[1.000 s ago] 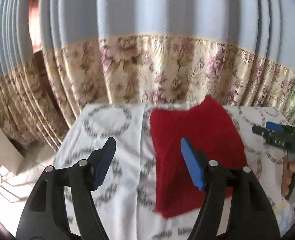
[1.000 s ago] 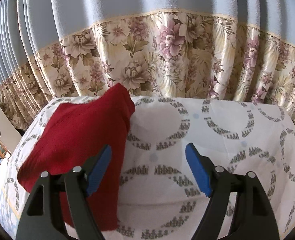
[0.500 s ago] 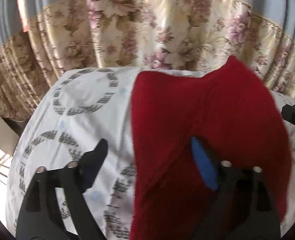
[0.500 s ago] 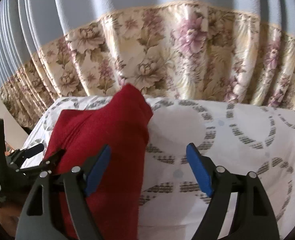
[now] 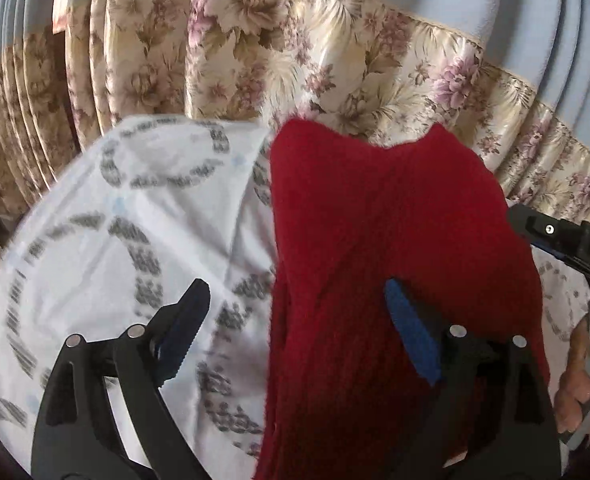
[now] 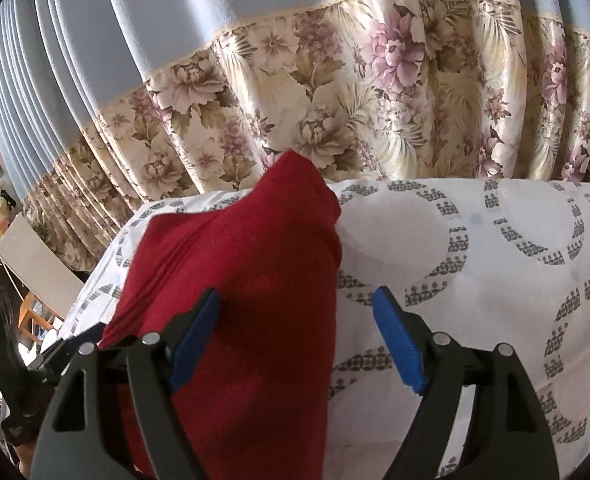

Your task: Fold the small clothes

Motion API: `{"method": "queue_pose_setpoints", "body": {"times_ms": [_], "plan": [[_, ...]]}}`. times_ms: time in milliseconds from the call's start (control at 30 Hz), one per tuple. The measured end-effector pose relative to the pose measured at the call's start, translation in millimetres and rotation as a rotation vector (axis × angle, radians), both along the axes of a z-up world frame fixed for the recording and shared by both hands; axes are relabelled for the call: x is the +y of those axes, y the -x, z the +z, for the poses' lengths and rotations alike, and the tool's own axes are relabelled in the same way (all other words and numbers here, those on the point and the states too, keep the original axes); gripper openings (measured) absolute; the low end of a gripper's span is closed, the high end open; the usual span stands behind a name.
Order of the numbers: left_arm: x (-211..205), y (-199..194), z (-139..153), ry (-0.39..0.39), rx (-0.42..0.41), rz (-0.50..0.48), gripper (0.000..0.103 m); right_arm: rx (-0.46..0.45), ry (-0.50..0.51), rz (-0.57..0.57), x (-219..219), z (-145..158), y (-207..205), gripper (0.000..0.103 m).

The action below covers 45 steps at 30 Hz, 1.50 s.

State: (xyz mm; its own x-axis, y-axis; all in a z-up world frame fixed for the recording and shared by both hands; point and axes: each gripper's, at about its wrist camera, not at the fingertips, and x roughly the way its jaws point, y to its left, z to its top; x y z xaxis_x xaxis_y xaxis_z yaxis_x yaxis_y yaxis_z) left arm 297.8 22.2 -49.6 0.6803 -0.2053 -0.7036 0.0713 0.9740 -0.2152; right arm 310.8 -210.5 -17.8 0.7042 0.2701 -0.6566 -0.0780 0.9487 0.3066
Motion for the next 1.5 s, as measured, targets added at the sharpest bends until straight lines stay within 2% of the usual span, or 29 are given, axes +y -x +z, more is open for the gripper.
{"method": "queue_pose_setpoints", "body": {"times_ms": [200, 333, 367, 400, 433, 467, 533, 600, 667, 733, 967, 1133, 1333, 1500], "plan": [[0, -4, -21, 0.112, 0.038, 0.015, 0.092, 0.034, -0.041, -0.003, -2, -13, -10, 0.083], [-5, -6, -24, 0.107, 0.056, 0.007, 0.09, 0.05, -0.036, 0.021, 4, -20, -14, 0.081], [-8, -6, -23, 0.098, 0.054, -0.002, 0.082, 0.054, -0.045, 0.033, 5, -21, -15, 0.072], [-13, -5, -21, 0.089, 0.046, -0.026, 0.075, 0.056, -0.053, 0.042, 6, -21, -16, 0.068], [-17, -4, -19, 0.087, 0.041, -0.043, 0.059, 0.056, -0.042, 0.042, 8, -21, -16, 0.067], [-22, -3, -17, 0.077, 0.036, -0.052, 0.053, 0.054, -0.035, 0.044, 9, -21, -16, 0.065], [-34, -1, -11, 0.016, 0.013, -0.062, 0.043, 0.05, -0.04, 0.043, 8, -22, -16, 0.06], [-36, -1, -8, 0.015, 0.013, -0.048, 0.039, 0.035, -0.037, 0.042, 7, -22, -13, 0.053], [-38, 0, -4, 0.002, 0.002, -0.052, 0.031, 0.006, -0.02, 0.044, 9, -21, -8, 0.05], [-40, 2, 0, -0.007, -0.01, -0.057, 0.028, -0.009, -0.013, 0.043, 9, -20, -7, 0.047], [-47, 7, 17, 0.003, -0.059, -0.071, 0.027, -0.048, -0.031, 0.047, 3, -10, -5, 0.043], [-65, 7, 43, 0.016, -0.106, -0.103, 0.027, -0.107, -0.008, 0.037, -13, 18, 3, 0.043], [-122, -4, 61, 0.059, -0.126, -0.174, 0.027, -0.137, 0.037, -0.021, -67, 52, 11, 0.043], [-198, -18, 53, 0.087, -0.094, -0.243, 0.027, -0.087, 0.1, -0.084, -139, 49, 8, 0.043]]}}
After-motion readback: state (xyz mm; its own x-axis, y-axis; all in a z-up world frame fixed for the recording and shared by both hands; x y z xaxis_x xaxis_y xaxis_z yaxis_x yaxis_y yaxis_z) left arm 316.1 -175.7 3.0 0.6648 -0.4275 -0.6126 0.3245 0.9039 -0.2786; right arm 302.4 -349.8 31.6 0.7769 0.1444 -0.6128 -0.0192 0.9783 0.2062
